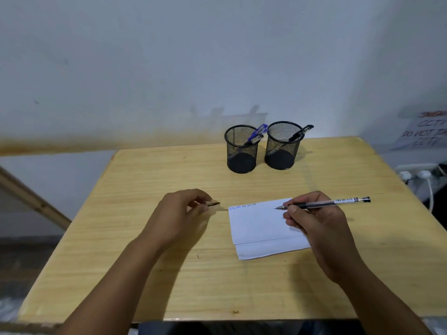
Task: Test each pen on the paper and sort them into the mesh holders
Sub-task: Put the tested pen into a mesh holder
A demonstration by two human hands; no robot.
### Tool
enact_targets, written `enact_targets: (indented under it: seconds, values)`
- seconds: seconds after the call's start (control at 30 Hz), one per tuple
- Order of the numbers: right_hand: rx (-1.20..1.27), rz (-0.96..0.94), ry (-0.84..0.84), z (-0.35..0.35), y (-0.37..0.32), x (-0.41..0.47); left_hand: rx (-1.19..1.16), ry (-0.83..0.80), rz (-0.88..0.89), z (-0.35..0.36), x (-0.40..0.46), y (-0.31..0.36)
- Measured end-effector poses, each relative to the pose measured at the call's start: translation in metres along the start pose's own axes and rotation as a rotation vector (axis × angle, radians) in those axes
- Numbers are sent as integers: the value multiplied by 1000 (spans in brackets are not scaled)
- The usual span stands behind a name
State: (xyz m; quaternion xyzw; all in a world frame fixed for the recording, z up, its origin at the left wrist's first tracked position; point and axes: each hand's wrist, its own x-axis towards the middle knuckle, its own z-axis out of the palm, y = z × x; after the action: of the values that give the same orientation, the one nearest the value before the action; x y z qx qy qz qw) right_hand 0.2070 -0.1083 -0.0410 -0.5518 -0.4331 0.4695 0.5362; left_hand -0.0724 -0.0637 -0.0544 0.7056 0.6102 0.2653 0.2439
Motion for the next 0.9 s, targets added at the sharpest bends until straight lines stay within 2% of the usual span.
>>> enact_targets:
  seconds: [0.13,0.27,0.73,0.9]
  values:
    - [-134,-137,-63,6,-14,-12,-178,0,38,10,-17,32]
    - [-190,-193,-98,10,-23,-19,-248,2,97,21,-31,55]
    - [-270,-195,-92,-2,-15,-24,-247,-46,225,35,-34,86]
    - [-192,-187,-87,-5,-12,-25,-237,-33,255,41,-35,91]
